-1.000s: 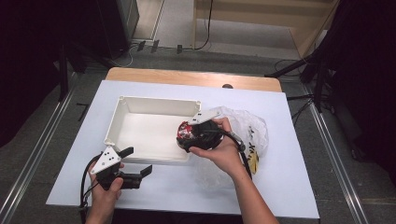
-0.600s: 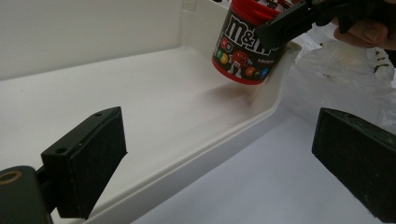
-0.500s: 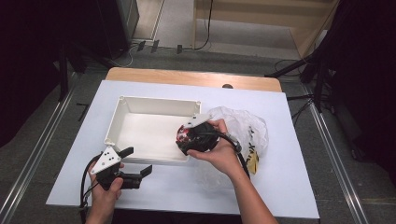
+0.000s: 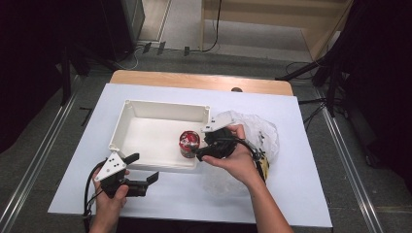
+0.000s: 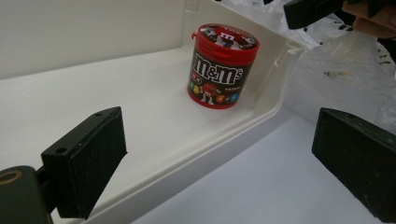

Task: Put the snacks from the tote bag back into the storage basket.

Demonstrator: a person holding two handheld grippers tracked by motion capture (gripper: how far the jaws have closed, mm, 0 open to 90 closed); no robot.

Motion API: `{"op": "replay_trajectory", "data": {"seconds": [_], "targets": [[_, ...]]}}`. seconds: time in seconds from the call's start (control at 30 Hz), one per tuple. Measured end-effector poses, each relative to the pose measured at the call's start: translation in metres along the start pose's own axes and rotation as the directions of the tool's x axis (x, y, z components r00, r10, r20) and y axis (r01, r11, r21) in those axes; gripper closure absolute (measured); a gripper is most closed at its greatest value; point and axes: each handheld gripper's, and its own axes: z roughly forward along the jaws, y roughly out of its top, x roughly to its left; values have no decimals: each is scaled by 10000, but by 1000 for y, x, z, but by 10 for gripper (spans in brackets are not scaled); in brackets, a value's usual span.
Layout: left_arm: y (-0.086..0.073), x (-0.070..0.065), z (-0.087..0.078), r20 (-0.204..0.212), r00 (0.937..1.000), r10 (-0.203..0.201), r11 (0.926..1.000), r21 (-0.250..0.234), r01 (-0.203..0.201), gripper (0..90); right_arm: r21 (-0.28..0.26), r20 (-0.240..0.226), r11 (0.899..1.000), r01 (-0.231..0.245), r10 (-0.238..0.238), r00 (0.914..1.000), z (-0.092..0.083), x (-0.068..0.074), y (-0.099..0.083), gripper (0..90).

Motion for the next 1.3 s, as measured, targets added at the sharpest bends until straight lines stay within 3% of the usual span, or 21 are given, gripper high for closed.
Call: {"op": "replay_trajectory", "data": {"seconds": [0.47,0.93,1.3], "targets": [[-1,2,-2,-133,9999,-72,10000,-46,71,32,-1096,258,9886,-1036,1070,9939,-40,-23,-24,223],[-1,4,-1,-142,9998,-120,9999,-51,119,31,-1607,402,9714,-1748,1834,9822,-70,-41,-50,173],[-2,4,-1,-187,9998,-112,9999,-4,112,31,-1874,609,9554,-2283,2433,9680,-88,-52,-77,154]]}}
